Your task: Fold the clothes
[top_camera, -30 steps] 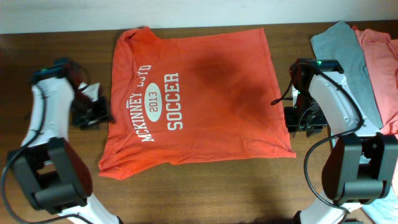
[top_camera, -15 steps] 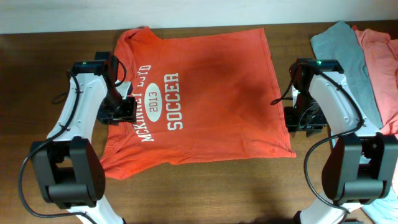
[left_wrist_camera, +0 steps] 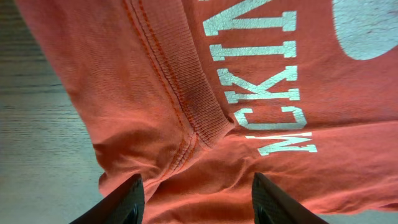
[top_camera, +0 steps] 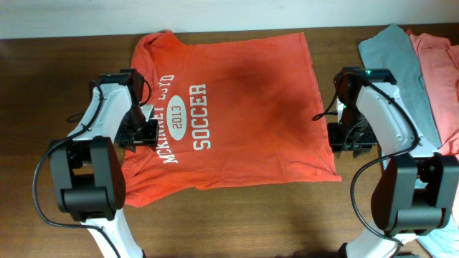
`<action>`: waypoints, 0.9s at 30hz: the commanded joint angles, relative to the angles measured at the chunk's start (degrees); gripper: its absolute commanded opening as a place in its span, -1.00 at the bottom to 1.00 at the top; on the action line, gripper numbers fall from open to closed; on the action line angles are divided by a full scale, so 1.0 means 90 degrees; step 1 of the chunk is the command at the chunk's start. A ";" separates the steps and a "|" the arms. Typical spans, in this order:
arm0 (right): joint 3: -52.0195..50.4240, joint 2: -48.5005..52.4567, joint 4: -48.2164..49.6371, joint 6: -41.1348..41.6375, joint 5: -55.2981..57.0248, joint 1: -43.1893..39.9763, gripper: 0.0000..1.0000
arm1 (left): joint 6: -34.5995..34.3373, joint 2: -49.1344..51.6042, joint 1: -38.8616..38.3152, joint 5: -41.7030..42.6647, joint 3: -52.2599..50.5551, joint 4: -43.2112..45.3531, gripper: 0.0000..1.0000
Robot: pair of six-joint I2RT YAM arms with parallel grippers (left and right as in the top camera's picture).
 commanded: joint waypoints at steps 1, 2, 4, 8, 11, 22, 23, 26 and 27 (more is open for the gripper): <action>-0.0036 -0.0085 0.0002 0.0053 -0.0036 -0.0049 -0.13 | -0.0063 0.0214 -0.0019 -0.0114 -0.0063 0.0019 0.10; -0.0036 -0.0085 0.0002 0.0053 -0.0036 -0.0049 -0.13 | -0.0066 0.0262 -0.0019 -0.0151 -0.0066 0.0019 0.09; -0.0036 -0.0085 0.0000 0.0053 -0.0036 -0.0049 -0.13 | -0.0066 0.0374 -0.0019 -0.0211 -0.0078 0.0012 0.09; -0.0036 -0.0085 0.0002 0.0053 -0.0036 -0.0049 -0.13 | -0.0066 0.0471 -0.0019 -0.0214 -0.0153 0.0058 0.02; -0.0036 -0.0085 0.0000 0.0053 -0.0036 -0.0049 -0.13 | -0.0066 0.0478 -0.0019 -0.0214 -0.0160 0.0107 0.01; -0.0036 -0.0085 0.0000 0.0053 -0.0036 -0.0049 -0.13 | -0.0066 0.0481 -0.0019 -0.0211 -0.0537 0.0437 -0.08; -0.0036 -0.0085 0.0000 0.0053 -0.0036 -0.0046 -0.13 | -0.0066 0.0481 -0.0019 -0.0211 -0.0559 0.0444 -0.14; -0.0036 -0.0085 0.0000 0.0053 -0.0036 -0.0049 -0.13 | -0.0066 0.0478 -0.0019 -0.0214 -0.0561 0.0464 -0.25; -0.0036 -0.0085 0.0000 0.0053 -0.0036 -0.0049 -0.13 | -0.0066 0.0478 -0.0019 -0.0214 -0.0561 0.0464 -0.34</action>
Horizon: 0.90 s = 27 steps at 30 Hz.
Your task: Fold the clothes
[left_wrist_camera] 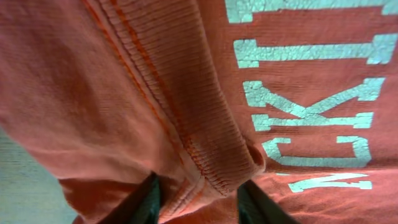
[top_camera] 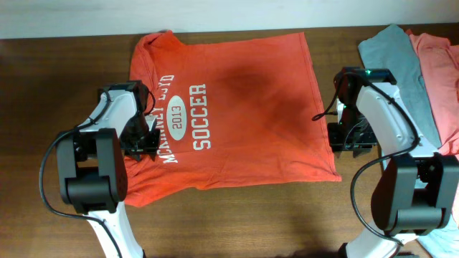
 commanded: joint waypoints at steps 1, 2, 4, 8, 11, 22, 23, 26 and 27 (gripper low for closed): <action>-0.0036 -0.0085 0.0002 0.0053 -0.0032 -0.0049 -0.13 | -0.0022 0.0080 -0.0019 -0.0066 -0.0058 0.0034 -0.40; -0.0036 -0.0085 0.0002 0.0053 -0.0032 -0.0049 -0.13 | -0.0022 0.0080 -0.0019 -0.0066 -0.0058 0.0034 -0.46; -0.0036 -0.0085 0.0005 0.0053 -0.0029 -0.0049 -0.14 | -0.0024 0.0080 -0.0019 -0.0068 -0.0044 0.0029 -0.62; -0.0036 -0.0085 0.0053 0.0053 -0.0083 -0.0046 -0.14 | -0.0024 0.0073 -0.0019 -0.0068 0.0000 0.0000 -0.72; -0.0036 -0.0083 0.0231 -0.0151 -0.0670 -0.0046 -0.32 | -0.0024 0.0073 -0.0019 -0.0068 0.0002 -0.0022 -0.72; -0.0284 -0.0083 0.1479 -0.1025 -0.2069 0.0124 -0.92 | -0.0027 0.0073 -0.0019 -0.0063 0.0002 -0.0019 -0.72; -0.0374 -0.0083 0.1596 -0.1022 -0.2101 0.0131 -0.92 | -0.0027 0.0073 -0.0019 -0.0063 0.0002 -0.0019 -0.72; -0.0908 -0.0078 0.2137 -0.1022 -0.2310 0.0129 -0.92 | -0.0027 0.0073 -0.0019 -0.0061 0.0002 -0.0019 -0.72; -0.1069 -0.0075 0.2288 -0.1020 -0.2329 0.0129 -0.92 | -0.0027 0.0073 -0.0019 -0.0058 0.0002 -0.0022 -0.72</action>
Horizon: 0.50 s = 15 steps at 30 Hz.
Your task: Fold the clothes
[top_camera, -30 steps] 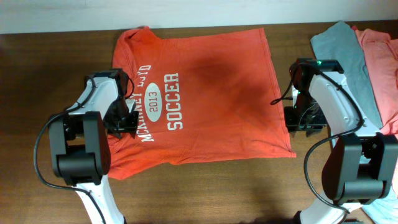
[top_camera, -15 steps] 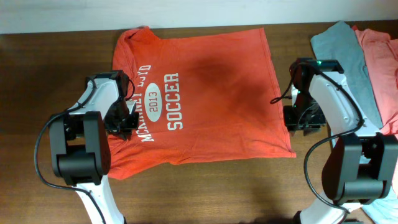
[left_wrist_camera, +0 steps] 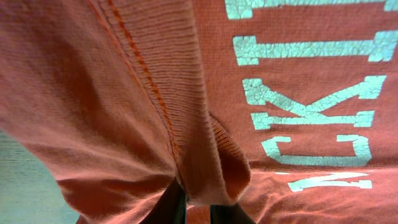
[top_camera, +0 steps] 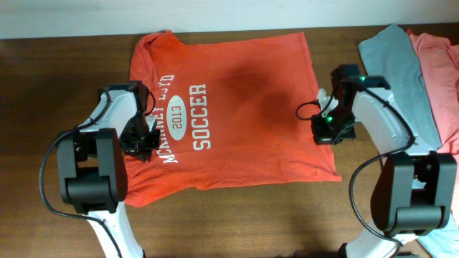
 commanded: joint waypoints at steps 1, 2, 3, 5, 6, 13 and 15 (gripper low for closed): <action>-0.0607 -0.0053 0.0406 -0.0044 -0.0299 0.0041 -0.92 | 0.0000 0.0073 -0.0015 -0.0063 0.0010 -0.0010 -0.72; -0.0843 -0.0053 0.0622 -0.0044 -0.0296 0.0039 -0.92 | 0.0000 0.0073 -0.0015 -0.0061 0.0010 -0.0012 -0.72; -0.1001 -0.0053 0.0775 -0.0044 -0.0299 0.0039 -0.92 | 0.0000 0.0073 -0.0015 -0.0058 0.0010 -0.0015 -0.72; -0.1277 -0.0053 0.1059 -0.0017 -0.0289 0.0039 -0.92 | 0.0000 0.0073 -0.0015 -0.0044 0.0010 -0.0027 -0.72; -0.1387 -0.0053 0.1171 0.0002 -0.0289 0.0039 -0.92 | 0.0000 0.0073 -0.0015 -0.0044 0.0010 -0.0032 -0.72; -0.1953 -0.0053 0.1732 0.0175 -0.0267 0.0034 -0.92 | 0.0000 0.0073 -0.0015 -0.0044 0.0010 -0.0056 -0.72; -0.2040 -0.0053 0.1780 0.0175 -0.0262 0.0034 -0.91 | 0.0000 0.0073 -0.0015 -0.0044 0.0007 -0.0056 -0.73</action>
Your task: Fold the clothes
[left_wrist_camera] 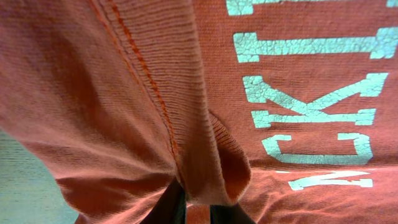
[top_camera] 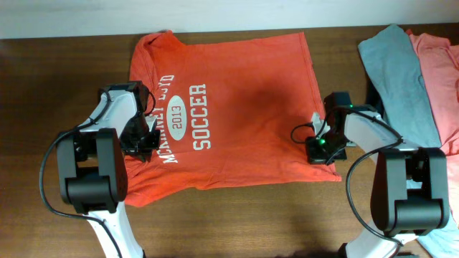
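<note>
An orange T-shirt (top_camera: 237,107) with white SOCCER print lies flat on the wooden table (top_camera: 43,86), its neck towards the left. My left gripper (top_camera: 141,137) is down at the neck. In the left wrist view that gripper (left_wrist_camera: 199,213) is shut, pinching a raised fold of the ribbed collar (left_wrist_camera: 186,124) beside the white letters. My right gripper (top_camera: 319,147) rests on the shirt's right hem near the front corner. Its jaws are hidden under the wrist, so their state does not show.
A grey garment (top_camera: 398,64) and a pink one (top_camera: 437,72) lie at the table's right end, close behind the right arm. The pale wall (top_camera: 229,14) runs along the back edge. Bare wood lies left of the shirt and along the front.
My right gripper has moved a little forward and left, further onto the shirt's hem. My left gripper stays shut on the collar fold, and the shirt lies as before.
First my left gripper hung open above the collar, with my right arm standing off the shirt's right edge. Then the left fingers were down astride the collar, then shut on a fold of it. My right gripper went to the hem and now sits lower on it.
</note>
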`<action>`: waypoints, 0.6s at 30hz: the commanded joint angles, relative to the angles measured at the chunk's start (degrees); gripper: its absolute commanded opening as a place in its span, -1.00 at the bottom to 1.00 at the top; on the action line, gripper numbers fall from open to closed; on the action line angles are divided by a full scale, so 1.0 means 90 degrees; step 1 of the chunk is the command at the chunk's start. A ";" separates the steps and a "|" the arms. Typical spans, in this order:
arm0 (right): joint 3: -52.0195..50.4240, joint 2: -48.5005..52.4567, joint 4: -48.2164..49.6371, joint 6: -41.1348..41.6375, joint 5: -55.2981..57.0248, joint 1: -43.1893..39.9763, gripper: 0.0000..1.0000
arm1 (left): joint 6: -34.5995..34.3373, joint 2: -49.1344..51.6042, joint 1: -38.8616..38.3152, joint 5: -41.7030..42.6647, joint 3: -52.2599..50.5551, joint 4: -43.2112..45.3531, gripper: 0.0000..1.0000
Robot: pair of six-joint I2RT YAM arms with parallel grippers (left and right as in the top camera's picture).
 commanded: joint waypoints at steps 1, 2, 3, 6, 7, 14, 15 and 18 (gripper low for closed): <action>-0.0206 -0.0056 0.0075 0.0068 -0.0070 0.0032 -0.91 | 0.0000 0.0073 -0.0015 -0.0044 0.0007 -0.0029 -0.75; -0.0238 -0.0056 0.0087 0.0068 -0.0070 0.0032 -0.92 | 0.0000 0.0073 -0.0015 -0.0046 0.0010 -0.0029 -0.82; -0.0262 -0.0056 0.0097 0.0087 -0.0066 0.0032 -0.91 | 0.0000 0.0070 -0.0015 -0.0046 0.0010 -0.0029 -0.88; -0.0291 -0.0056 0.0095 0.0408 0.0350 0.0032 -0.92 | 0.0000 0.0061 -0.0007 -0.0049 0.0022 -0.0066 -0.99; -0.0294 -0.0056 0.0095 0.0449 0.0452 0.0032 -0.92 | 0.0000 0.0061 -0.0007 -0.0053 0.0046 -0.0097 -0.99; -0.0294 -0.0056 0.0068 0.0444 0.0449 0.0032 -0.92 | -0.0289 -0.0017 0.0017 -0.0629 0.0243 -0.0289 -0.99; -0.0294 -0.0056 0.0068 0.0447 0.0449 0.0032 -0.92 | -0.0369 -0.0029 0.0032 -0.0750 0.0243 -0.0299 -0.99; -0.0294 -0.0056 0.0070 0.0444 0.0449 0.0032 -0.92 | -0.0818 -0.0039 0.0158 -0.1319 0.0243 -0.0386 -0.99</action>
